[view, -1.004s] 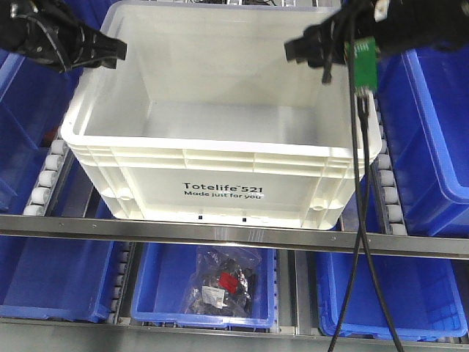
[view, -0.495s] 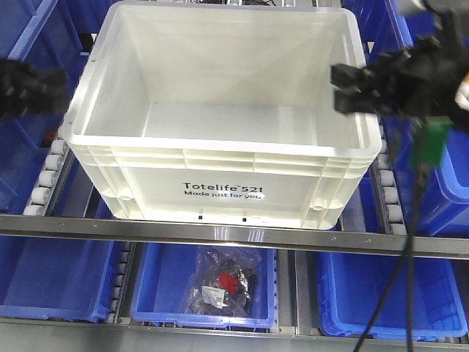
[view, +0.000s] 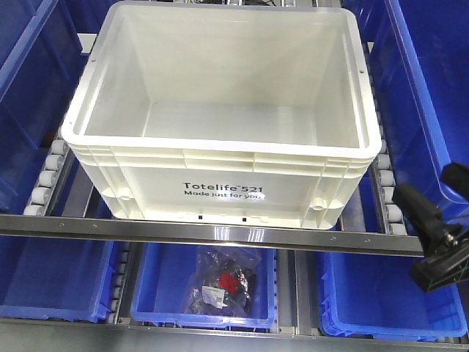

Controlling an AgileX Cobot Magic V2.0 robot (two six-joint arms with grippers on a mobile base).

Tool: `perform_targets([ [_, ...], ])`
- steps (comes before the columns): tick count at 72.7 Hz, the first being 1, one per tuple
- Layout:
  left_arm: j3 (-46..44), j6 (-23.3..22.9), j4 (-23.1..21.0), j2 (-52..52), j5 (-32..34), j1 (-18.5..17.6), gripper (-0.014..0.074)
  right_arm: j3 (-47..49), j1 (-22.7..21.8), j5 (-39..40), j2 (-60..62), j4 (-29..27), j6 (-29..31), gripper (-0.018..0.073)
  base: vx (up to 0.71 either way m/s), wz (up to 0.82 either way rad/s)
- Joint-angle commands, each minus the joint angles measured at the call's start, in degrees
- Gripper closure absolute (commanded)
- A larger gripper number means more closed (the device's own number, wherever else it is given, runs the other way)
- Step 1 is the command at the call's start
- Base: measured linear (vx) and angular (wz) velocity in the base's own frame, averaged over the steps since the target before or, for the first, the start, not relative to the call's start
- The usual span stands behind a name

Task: Place moving items into box and shelve
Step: 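Raise and withdraw both grippers away from the tote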

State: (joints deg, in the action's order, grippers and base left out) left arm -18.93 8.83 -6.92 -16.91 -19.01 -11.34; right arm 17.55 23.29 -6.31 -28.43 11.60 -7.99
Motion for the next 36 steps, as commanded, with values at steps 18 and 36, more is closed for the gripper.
perform_targets([
  [18, 0.63, -0.04, -0.67, 1.17, 6.24, -0.37, 0.0188, 0.67, -0.15, 8.44, -0.07, 1.72, 0.39, 0.0102, 0.00, 0.00],
  [36, 0.58, -0.04, -0.67, 1.17, 4.54, -0.37, 0.0365, 0.67, -0.15, 9.10, -0.07, 1.58, 0.19, 0.0315, 0.00, 0.00],
])
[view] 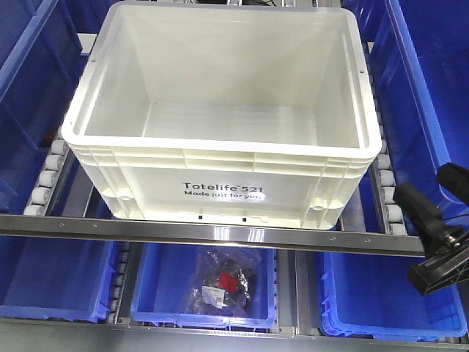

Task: Place moving items into box and shelve

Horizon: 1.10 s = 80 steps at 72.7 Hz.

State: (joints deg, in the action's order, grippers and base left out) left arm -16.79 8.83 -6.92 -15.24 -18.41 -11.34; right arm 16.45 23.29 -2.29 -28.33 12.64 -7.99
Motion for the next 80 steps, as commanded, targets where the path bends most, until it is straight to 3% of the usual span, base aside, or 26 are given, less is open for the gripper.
perform_targets([
  [1, -1.56, -0.04, -0.67, -0.50, 3.82, -0.37, 0.0410, 1.76, -0.15, 5.14, -0.17, 0.60, 0.19, 0.0347, 0.00, 0.00],
  [6, -1.56, -0.04, -0.67, -0.50, 3.52, -0.37, 0.0607, 1.76, -0.15, 5.33, -0.17, 0.74, 0.19, 0.0556, 0.00, 0.00],
  [7, -1.56, 0.03, -0.59, -0.50, 3.52, -0.37, 0.0607, 1.76, -0.15, 5.48, -0.17, 0.74, 0.19, 0.0574, 0.00, 0.00],
  [55, -1.56, 0.03, -0.65, -0.50, 3.32, -0.37, 0.0604, 1.76, -0.15, 3.76, -0.17, 0.74, 0.19, 0.0567, 0.00, 0.00],
  [67, -1.40, 0.79, 2.00, 0.06, 4.42, -0.37, 0.0603, 1.76, -0.15, 3.76, -0.17, 0.74, 0.19, 0.0567, 0.00, 0.00],
  [80, 9.11, 2.52, 2.82, 10.99, 9.32, -0.37, 0.0603, 1.76, -0.15, 3.76, -0.17, 0.74, 0.19, 0.0567, 0.00, 0.00],
])
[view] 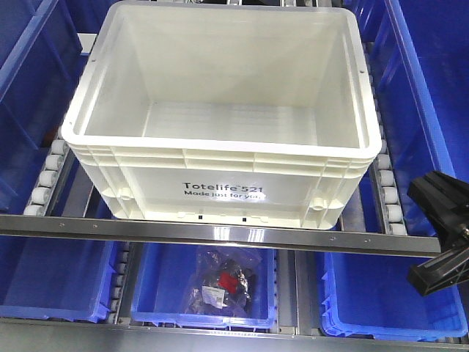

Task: Place moving items into box and shelve

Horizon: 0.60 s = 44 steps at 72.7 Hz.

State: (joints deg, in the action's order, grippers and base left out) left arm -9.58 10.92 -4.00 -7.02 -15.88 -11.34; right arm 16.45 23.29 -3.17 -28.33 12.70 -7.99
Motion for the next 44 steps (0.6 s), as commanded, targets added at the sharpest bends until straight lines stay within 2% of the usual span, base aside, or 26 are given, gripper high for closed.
perform_targets([
  [1, 2.86, 0.43, -0.10, 4.03, 7.37, -0.37, 0.0603, 1.76, -0.15, 4.65, -0.17, 0.67, 0.19, 0.0567, 0.00, 0.00],
  [7, 9.44, 0.36, -0.33, 9.11, 11.20, -0.37, 0.0603, 1.76, -0.15, 4.65, -0.17, 0.67, 0.19, 0.0567, 0.00, 0.00],
  [11, 12.66, -0.34, -0.60, 8.47, 14.19, -0.37, 0.0603, 1.73, -0.15, 4.64, -0.11, 0.67, 0.19, 0.0567, 0.00, 0.00],
  [15, 12.07, -0.59, -0.19, 8.61, 9.60, -0.45, 0.0603, 1.73, -0.15, 4.57, -0.17, 0.67, 0.19, 0.0567, 0.00, 0.00],
  [29, 12.27, 0.55, -0.13, 8.54, 6.78, -0.40, 0.0603, 1.73, -0.15, 4.44, -0.17, 0.67, 0.19, 0.0567, 0.00, 0.00],
  [44, 12.27, 0.55, -0.13, 8.54, 6.55, -0.40, 0.0603, 1.73, -0.15, 4.44, -0.17, 0.67, 0.19, 0.0567, 0.00, 0.00],
])
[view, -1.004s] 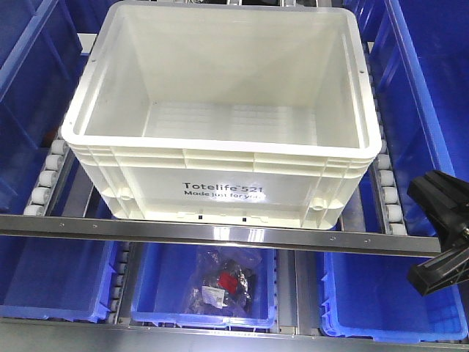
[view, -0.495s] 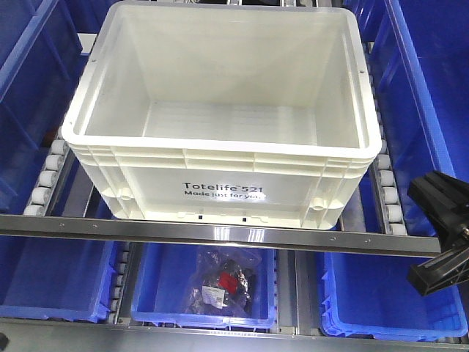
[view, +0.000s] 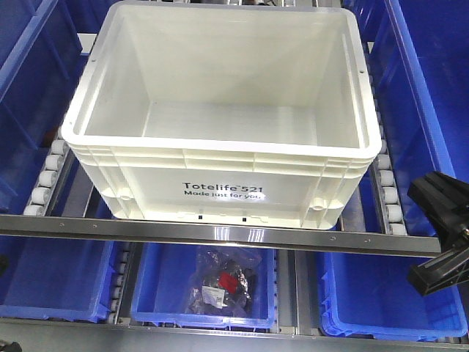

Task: Place moving items into box and shelve

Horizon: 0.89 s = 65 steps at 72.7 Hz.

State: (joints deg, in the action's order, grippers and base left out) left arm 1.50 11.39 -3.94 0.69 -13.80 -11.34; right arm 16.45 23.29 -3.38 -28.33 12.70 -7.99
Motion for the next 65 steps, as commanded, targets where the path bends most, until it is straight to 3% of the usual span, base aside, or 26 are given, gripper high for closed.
perform_targets([
  [1, 1.19, 0.08, -0.18, 0.84, 4.47, -0.40, 0.0603, 1.73, -0.15, 4.65, -0.17, 0.67, 0.19, 0.0567, 0.00, 0.00],
  [38, 1.14, 0.03, -0.18, 0.84, 4.49, -0.40, 0.0603, 1.73, -0.15, 4.69, -0.17, 0.63, 0.56, 0.0567, 0.00, 0.00],
  [47, 1.14, 0.03, -0.18, 0.84, 4.49, -0.40, 0.0603, 1.49, -0.15, 4.17, 0.04, -6.74, 0.91, 0.0567, 0.00, 0.00],
  [65, 1.14, 0.03, -0.18, 0.84, 4.49, -0.40, 0.0603, -11.40, -0.15, 8.94, 10.56, -9.09, 3.77, 0.0567, 0.00, 0.00],
])
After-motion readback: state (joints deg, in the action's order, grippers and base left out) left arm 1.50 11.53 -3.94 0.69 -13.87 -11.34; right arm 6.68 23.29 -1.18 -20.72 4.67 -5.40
